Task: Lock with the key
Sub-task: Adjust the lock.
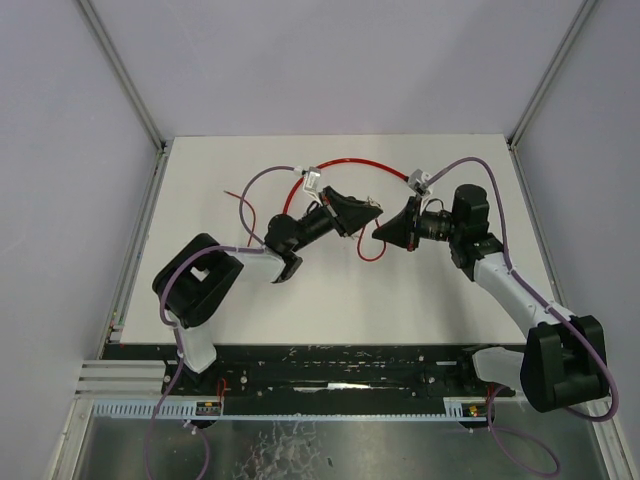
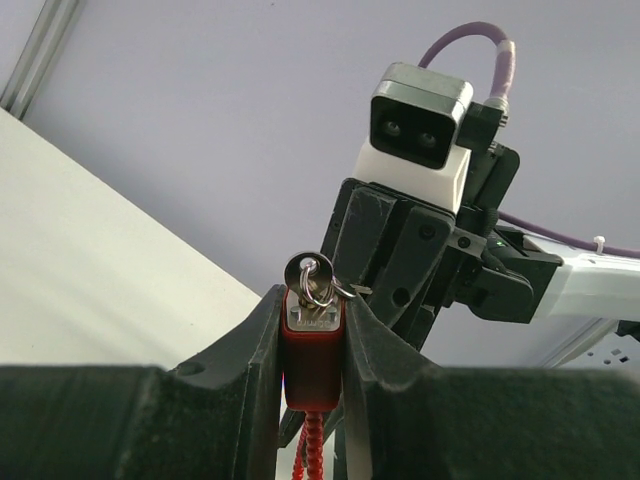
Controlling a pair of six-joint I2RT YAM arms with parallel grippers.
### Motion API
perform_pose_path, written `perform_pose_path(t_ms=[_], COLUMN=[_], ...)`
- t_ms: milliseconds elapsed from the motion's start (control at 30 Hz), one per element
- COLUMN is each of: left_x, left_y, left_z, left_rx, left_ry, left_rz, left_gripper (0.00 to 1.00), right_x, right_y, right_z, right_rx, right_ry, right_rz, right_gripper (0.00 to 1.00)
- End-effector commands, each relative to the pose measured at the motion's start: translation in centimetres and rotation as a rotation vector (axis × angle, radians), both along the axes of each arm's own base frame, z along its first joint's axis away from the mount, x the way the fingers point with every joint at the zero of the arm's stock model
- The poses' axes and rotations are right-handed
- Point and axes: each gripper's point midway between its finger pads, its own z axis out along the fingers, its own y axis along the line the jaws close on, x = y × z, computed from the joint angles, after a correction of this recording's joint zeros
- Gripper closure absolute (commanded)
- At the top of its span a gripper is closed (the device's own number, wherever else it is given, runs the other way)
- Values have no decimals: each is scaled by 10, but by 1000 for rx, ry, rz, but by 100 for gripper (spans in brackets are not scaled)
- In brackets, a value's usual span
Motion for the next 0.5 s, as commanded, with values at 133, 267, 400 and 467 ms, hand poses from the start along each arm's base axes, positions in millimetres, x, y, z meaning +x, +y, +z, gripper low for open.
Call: perform_pose_path(t_ms=[133, 267, 400, 467], left_x=[-13, -9, -7, -7], left_y=[0, -11, -25, -31], left_z=[20, 4, -10, -16], left_rx=[-20, 16, 58, 72], left_ry=[-234, -228, -216, -210], left_rz=[61, 49, 23, 11], left_gripper=[100, 100, 100, 100], right_x=[-19, -19, -10, -11], right_y=[14, 11, -14, -25], right_z=[53, 73, 107, 119], right_rx=[194, 231, 297, 322], right_ry=[-46, -102, -179, -208], right_rz=[93, 74, -21, -45], right_gripper=[100, 100, 100, 100])
